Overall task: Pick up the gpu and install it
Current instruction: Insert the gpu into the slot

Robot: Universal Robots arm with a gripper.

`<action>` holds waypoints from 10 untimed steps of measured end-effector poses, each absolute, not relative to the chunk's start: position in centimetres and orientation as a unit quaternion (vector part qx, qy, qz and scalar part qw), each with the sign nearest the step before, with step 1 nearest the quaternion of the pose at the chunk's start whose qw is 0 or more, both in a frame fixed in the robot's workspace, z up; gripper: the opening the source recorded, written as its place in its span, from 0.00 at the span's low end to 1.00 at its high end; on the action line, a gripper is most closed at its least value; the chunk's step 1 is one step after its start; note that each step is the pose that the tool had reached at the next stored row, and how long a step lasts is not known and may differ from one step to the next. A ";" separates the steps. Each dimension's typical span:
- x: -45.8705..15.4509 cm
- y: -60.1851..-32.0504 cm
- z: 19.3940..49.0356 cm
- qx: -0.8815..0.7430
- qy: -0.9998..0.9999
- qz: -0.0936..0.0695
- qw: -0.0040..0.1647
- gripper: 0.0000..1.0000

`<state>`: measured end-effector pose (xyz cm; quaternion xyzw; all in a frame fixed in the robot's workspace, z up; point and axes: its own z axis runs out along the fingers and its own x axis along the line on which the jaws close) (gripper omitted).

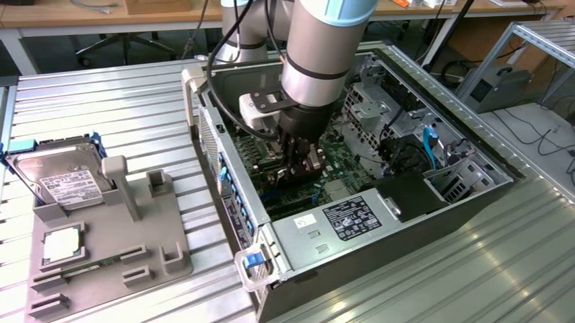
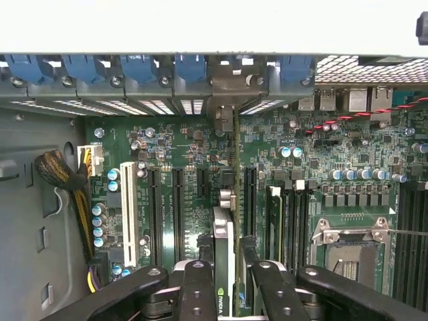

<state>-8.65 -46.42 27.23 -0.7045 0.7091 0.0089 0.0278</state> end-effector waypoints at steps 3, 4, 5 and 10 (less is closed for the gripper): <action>-8.7 -46.4 27.3 -0.704 0.709 0.009 0.028 0.27; -8.7 -46.4 27.3 -0.705 0.709 0.009 0.028 0.27; -8.7 -46.4 27.3 -0.704 0.709 0.009 0.028 0.27; -8.7 -46.4 27.2 -0.704 0.709 0.009 0.028 0.27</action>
